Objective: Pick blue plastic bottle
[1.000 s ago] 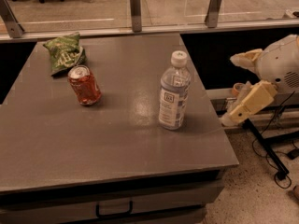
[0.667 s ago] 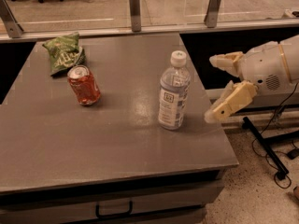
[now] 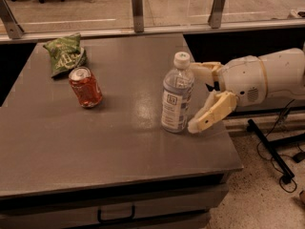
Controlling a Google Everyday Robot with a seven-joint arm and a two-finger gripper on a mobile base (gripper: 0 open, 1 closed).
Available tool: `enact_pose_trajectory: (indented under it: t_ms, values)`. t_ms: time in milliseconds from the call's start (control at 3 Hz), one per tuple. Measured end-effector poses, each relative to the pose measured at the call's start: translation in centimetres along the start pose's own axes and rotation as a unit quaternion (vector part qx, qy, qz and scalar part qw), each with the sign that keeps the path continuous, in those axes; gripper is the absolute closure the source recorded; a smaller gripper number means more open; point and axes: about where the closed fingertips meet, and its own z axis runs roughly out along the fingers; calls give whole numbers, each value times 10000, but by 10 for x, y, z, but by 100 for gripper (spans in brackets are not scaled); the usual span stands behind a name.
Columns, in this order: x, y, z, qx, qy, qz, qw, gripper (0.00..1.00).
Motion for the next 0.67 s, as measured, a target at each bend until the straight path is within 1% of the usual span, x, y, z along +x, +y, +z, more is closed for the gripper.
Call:
enact_pose_trajectory:
  t_ms: [333, 667]
  values:
    - [-8, 2, 14, -96, -374, -209, 9990, 17]
    - [-18, -1, 22, -77, -658, -432, 9969, 40]
